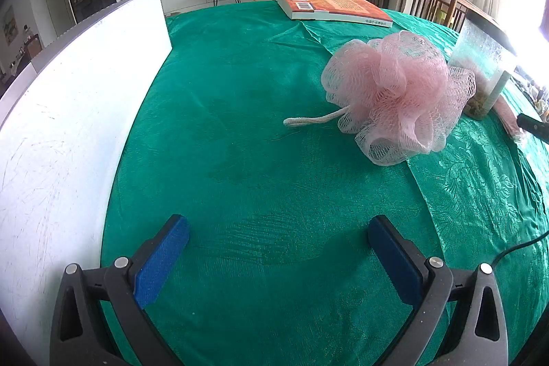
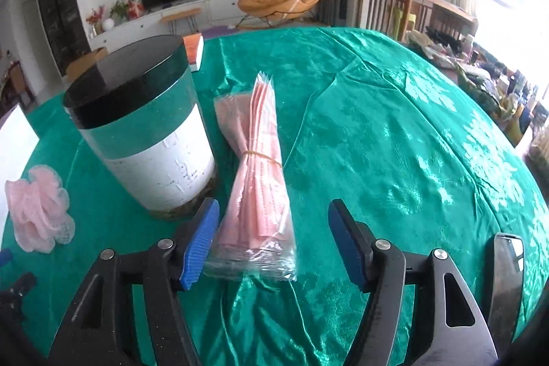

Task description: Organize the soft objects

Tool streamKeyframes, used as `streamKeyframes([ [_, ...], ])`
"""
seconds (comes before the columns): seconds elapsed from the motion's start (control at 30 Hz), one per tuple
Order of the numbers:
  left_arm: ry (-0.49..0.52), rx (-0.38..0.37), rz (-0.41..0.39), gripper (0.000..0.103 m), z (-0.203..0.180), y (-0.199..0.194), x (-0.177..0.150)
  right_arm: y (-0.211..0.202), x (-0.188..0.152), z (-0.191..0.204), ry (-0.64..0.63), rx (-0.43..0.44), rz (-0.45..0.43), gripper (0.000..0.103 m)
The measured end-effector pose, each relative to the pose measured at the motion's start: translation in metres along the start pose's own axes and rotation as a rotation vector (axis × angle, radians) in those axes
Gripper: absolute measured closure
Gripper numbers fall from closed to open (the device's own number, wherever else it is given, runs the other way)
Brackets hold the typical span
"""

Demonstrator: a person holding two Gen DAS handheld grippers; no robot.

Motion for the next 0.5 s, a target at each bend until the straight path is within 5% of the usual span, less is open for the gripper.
streamKeyframes([
  [0.2, -0.001, 0.001, 0.000, 0.000, 0.000, 0.000, 0.000, -0.039, -0.050, -0.011, 0.018, -0.023, -0.011, 0.026],
  [0.5, -0.001, 0.001, 0.000, 0.000, 0.000, 0.000, 0.000, -0.021, -0.065, -0.014, -0.009, -0.042, 0.070, 0.026],
])
Point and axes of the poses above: each gripper's, at about its wrist camera, not at the fingertips, and y roughly the way its jaws point, z to its left, x to its top, the point moved 1 cm from there along y, roughly the way its jaws point, and after that the axes turned 6 degrees about y, right-handed, at the moved point
